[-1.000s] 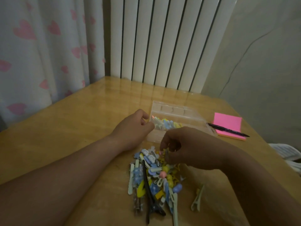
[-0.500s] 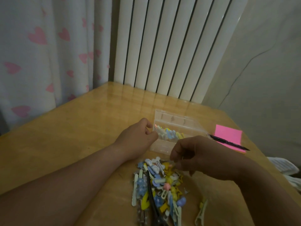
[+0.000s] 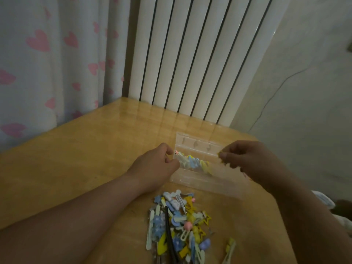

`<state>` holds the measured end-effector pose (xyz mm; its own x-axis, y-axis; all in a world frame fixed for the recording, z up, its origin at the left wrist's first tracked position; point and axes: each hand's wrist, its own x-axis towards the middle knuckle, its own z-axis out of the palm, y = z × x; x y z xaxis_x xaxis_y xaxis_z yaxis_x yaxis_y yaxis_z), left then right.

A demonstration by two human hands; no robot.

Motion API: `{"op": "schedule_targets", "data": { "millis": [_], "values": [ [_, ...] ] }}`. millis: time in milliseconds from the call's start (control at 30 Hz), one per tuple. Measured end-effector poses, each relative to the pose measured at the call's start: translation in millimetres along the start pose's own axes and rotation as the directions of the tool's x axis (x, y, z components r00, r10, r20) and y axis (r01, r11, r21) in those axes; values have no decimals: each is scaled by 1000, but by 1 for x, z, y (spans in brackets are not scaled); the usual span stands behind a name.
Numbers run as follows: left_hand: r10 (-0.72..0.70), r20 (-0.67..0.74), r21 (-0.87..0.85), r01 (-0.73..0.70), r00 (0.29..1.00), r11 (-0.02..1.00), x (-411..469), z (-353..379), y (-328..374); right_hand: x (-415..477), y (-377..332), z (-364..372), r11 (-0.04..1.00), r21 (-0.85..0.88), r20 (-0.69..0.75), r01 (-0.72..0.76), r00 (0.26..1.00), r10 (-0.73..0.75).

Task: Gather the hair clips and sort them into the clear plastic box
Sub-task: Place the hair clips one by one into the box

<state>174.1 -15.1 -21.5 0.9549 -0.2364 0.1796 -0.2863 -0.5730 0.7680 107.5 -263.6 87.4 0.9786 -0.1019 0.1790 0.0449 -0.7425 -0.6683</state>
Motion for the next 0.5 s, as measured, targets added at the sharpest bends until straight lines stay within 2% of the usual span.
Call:
{"op": "schedule_targets", "data": {
  "millis": [133,267,333,400,500],
  "values": [
    [6,-5,8,-6,1000,1000,1,-1,0,37,9,15,982,-145,-29,-125,992,122],
    [1,2,-1,-1,1000,1000,0,-1,-1,61,20,31,890,-430,-23,-154,987,160],
    [-1,-1,5,1,1000,1000,0,-1,-1,66,24,36,852,-500,-37,-154,987,156],
    [-2,-6,6,2,1000,1000,0,-1,0,68,28,38,850,-507,-23,-141,988,151],
    [-6,-8,6,6,1000,1000,1,0,0,66,33,36,903,-404,-15,-149,988,156]
  ]
}}
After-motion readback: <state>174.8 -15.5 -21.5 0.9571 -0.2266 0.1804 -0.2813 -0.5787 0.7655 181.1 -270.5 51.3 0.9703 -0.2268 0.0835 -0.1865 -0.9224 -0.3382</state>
